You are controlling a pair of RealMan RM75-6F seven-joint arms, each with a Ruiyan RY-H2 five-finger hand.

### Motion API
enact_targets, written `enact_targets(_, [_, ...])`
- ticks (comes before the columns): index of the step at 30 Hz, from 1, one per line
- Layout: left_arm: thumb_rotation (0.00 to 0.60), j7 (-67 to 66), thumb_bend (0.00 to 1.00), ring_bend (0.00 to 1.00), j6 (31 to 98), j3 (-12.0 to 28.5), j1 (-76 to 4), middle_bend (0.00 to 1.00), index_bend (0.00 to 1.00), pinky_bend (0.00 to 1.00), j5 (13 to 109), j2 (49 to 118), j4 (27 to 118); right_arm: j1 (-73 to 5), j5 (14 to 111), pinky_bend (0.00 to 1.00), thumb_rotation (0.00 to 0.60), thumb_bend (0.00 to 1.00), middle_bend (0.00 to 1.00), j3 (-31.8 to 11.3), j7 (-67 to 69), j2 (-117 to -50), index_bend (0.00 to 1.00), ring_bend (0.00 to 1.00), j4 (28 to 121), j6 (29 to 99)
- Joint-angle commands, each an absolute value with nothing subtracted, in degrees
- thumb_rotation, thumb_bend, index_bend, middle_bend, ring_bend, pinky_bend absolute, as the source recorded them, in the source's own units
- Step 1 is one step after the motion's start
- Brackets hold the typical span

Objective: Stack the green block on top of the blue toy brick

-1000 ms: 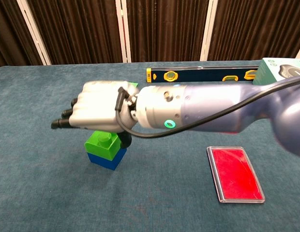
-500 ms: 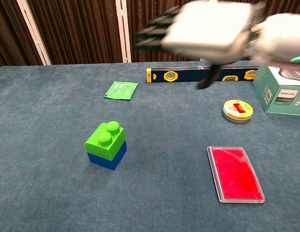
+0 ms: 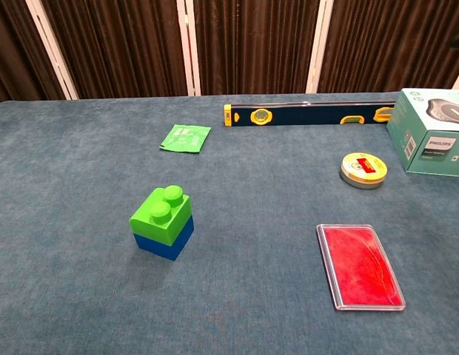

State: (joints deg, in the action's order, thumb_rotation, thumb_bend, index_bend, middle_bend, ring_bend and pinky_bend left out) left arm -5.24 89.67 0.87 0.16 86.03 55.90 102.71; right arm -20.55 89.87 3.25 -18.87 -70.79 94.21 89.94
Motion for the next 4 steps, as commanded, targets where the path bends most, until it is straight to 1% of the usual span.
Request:
enact_targets(1, [0.600, -5.73, 0.00, 0.00, 88.85, 0.56, -0.18, 0.00, 0.00, 0.00, 86.30, 55.59, 103.41, -16.37, 89.06, 0.00, 0.600, 0.00, 0.00, 4.80, -15.73, -70.76, 0.00, 0.00, 93.98, 93.57])
enact_targets(4, [0.600, -6.40, 0.00, 0.00, 87.95, 0.25, -0.56, 0.00, 0.00, 0.00, 86.70, 55.40, 104.05, -14.18, 89.38, 0.00, 0.600, 0.00, 0.00, 4.63, -14.53, -71.21, 0.00, 0.00, 92.20, 95.81])
